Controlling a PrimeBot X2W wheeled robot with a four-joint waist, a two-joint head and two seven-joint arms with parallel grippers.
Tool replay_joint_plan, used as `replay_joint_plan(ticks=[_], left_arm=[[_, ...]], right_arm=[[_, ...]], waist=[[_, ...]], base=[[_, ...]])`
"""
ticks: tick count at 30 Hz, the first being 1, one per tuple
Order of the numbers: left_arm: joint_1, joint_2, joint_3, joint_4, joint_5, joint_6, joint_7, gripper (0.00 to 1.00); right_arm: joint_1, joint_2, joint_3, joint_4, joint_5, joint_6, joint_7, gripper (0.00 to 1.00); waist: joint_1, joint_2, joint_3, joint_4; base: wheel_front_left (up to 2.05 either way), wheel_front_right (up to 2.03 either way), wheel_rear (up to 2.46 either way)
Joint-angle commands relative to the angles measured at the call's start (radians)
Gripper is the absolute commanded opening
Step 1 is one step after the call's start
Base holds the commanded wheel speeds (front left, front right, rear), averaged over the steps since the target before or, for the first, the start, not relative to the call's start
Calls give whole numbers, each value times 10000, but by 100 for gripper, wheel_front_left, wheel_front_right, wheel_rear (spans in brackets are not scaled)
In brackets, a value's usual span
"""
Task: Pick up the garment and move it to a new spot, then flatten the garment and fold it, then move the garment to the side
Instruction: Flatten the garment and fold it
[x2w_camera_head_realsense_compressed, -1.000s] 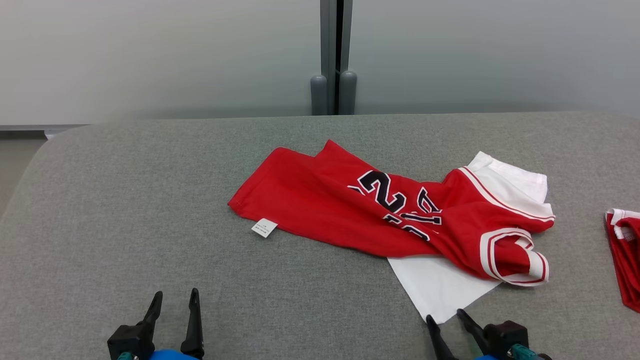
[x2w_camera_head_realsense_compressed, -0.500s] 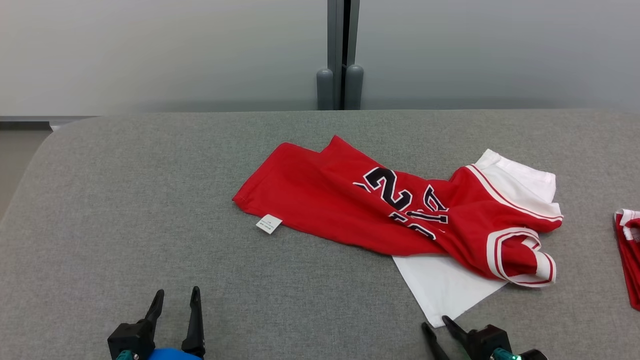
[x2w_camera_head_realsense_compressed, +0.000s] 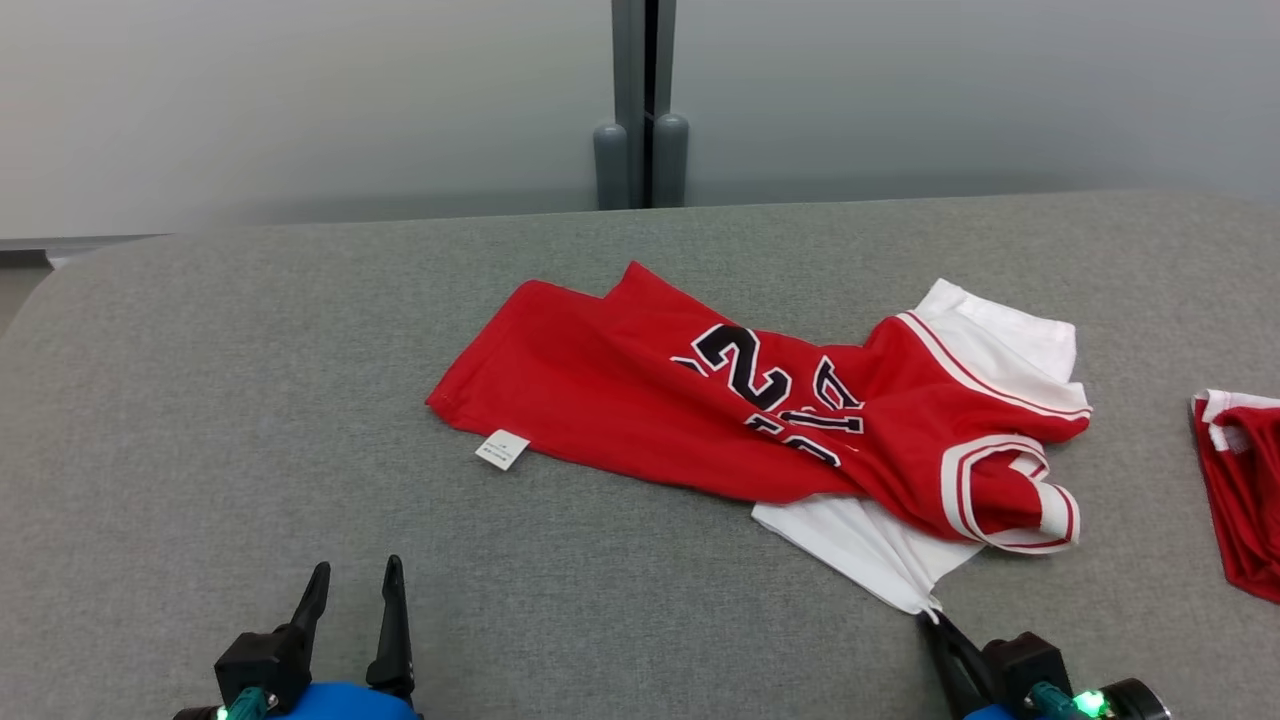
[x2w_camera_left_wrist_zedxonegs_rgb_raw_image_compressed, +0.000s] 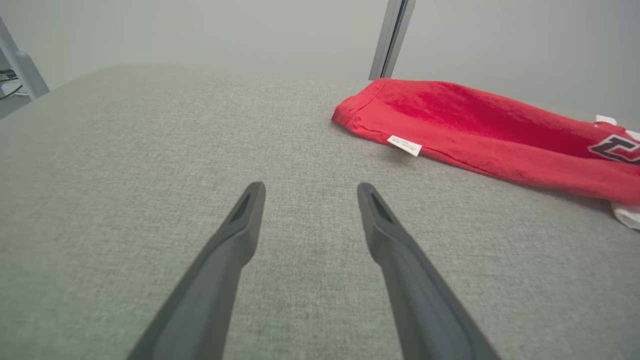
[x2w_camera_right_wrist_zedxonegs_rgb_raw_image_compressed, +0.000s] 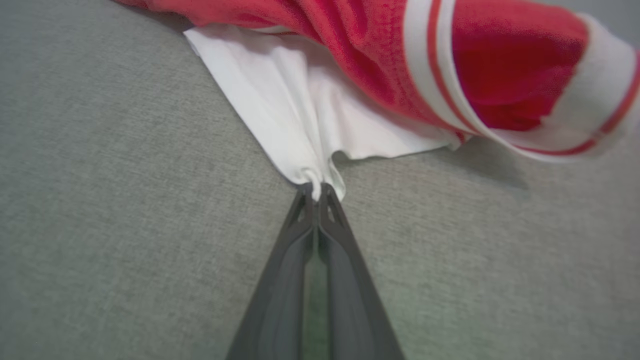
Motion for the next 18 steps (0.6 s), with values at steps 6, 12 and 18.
replay_joint_plan(ticks=[6,12,18], left_arm=[[-650,161,-203,-177,-385,-20,-28,100],[-1762,612,53,284,-971,-20,-28,100],[-2842,1333,-39,1293,-1572,-21,-28,100]], right_arm=[[679,-79,-912,-1463,-478,-15,13,0],[800,-82,-951,-2502,-416,-15,11,0],[650,-78,-660,-3011,-65,-15,9,0]], waist=[[0,0,275,-758],[0,0,846,-1444],[0,0,1438,-2039]], base=[[0,0,0],[0,0,0],[0,0,0]])
